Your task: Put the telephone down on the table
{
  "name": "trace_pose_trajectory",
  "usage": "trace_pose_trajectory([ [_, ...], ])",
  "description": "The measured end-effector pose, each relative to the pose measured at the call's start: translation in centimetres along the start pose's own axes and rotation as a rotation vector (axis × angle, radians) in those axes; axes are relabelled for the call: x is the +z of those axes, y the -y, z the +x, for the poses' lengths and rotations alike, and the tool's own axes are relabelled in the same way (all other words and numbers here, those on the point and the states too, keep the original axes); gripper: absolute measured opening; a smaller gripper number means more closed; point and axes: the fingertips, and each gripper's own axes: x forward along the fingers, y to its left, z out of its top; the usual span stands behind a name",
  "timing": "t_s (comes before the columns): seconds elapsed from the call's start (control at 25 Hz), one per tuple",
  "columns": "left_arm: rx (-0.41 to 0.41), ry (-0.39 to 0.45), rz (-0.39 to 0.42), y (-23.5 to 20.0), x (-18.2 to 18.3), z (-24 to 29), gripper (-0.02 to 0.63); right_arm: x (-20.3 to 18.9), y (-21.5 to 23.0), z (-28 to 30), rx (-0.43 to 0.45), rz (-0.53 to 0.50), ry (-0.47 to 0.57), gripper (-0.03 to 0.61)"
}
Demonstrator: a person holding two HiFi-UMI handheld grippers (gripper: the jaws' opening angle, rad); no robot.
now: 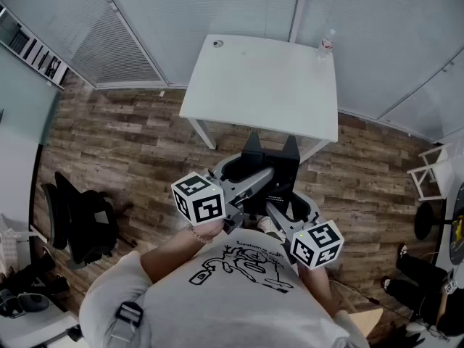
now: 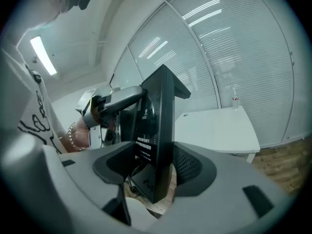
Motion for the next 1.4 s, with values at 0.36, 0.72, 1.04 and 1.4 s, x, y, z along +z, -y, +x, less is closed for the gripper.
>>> trace_pose_trajectory([
  [0.36,-0.017,-0.007,0.017,1.7,-0.6,3.0,0.275,0.4,2.4,-2.2,-0.016,-0.001,0.019,0.233],
  [0.72,-0.01,-0.016,0.013,4.6,-2.6,8.6,0.273,0.4,7.1,-6.7,-0.017,0.005,0.016,0.235],
  [1.04,0.005,-0.025,-0.006,5.6,-4.3,11.5,0.273,-0.1,9.8,-8.8,-0.012,0.021,-0.001,0.235],
  [1.4,0.015,-0.023,-0.012,2.7,-2.7,12.3,0.273,1.2,11.1,-5.9,-0.007,0.024,-0.012,0.235],
])
